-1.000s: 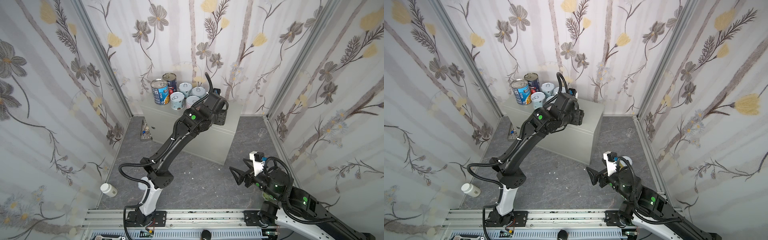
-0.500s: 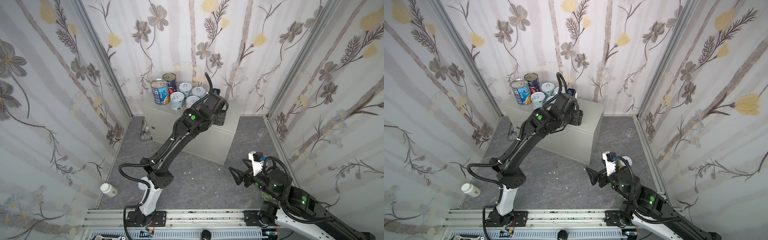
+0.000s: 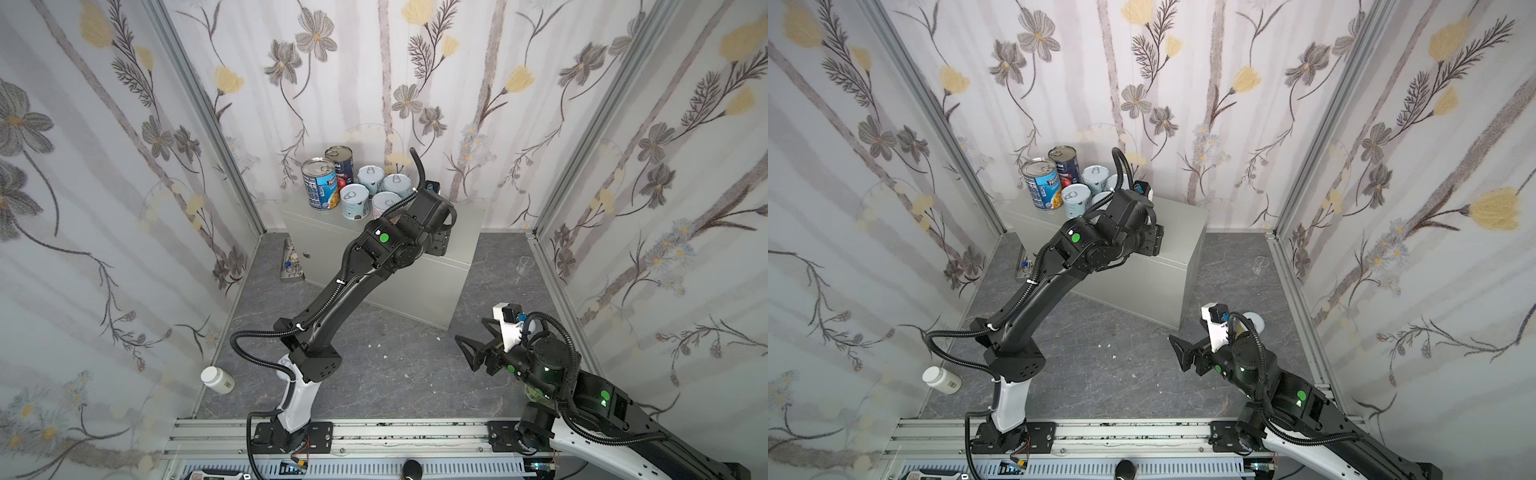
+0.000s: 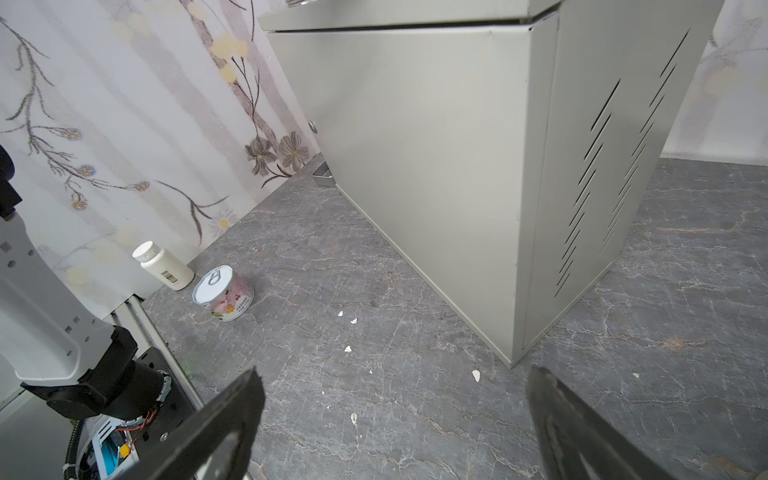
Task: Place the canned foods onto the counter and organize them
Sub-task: 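Lower the orange-labelled can onto the cabinet top beside the pink can, then open left gripper and lift away while right arm rises toward cabinet top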
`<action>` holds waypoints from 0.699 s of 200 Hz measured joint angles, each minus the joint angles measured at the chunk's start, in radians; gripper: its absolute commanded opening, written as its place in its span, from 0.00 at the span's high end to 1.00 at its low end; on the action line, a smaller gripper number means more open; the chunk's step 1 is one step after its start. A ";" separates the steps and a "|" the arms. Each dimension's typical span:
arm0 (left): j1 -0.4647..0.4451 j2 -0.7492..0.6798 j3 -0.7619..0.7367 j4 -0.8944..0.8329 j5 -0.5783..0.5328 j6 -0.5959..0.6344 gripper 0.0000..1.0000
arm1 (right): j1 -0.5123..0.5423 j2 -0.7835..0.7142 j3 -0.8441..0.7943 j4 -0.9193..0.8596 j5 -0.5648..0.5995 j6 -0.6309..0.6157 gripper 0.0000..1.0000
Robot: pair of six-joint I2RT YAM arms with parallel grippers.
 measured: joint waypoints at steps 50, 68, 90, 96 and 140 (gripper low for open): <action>0.009 0.017 0.003 -0.039 -0.002 0.002 0.23 | 0.000 -0.002 0.000 0.001 -0.005 0.007 0.01; 0.012 0.026 0.008 -0.053 -0.005 0.006 0.22 | 0.000 0.000 0.000 0.002 -0.005 0.007 0.01; 0.019 0.034 0.023 -0.062 -0.005 0.006 0.22 | 0.000 0.003 0.000 0.002 -0.005 0.007 0.01; 0.021 0.036 0.026 -0.063 -0.006 0.006 0.22 | 0.000 0.003 0.000 0.002 -0.005 0.007 0.01; 0.026 0.064 0.063 -0.065 -0.023 0.007 0.20 | 0.000 -0.002 -0.004 0.001 -0.005 0.011 0.01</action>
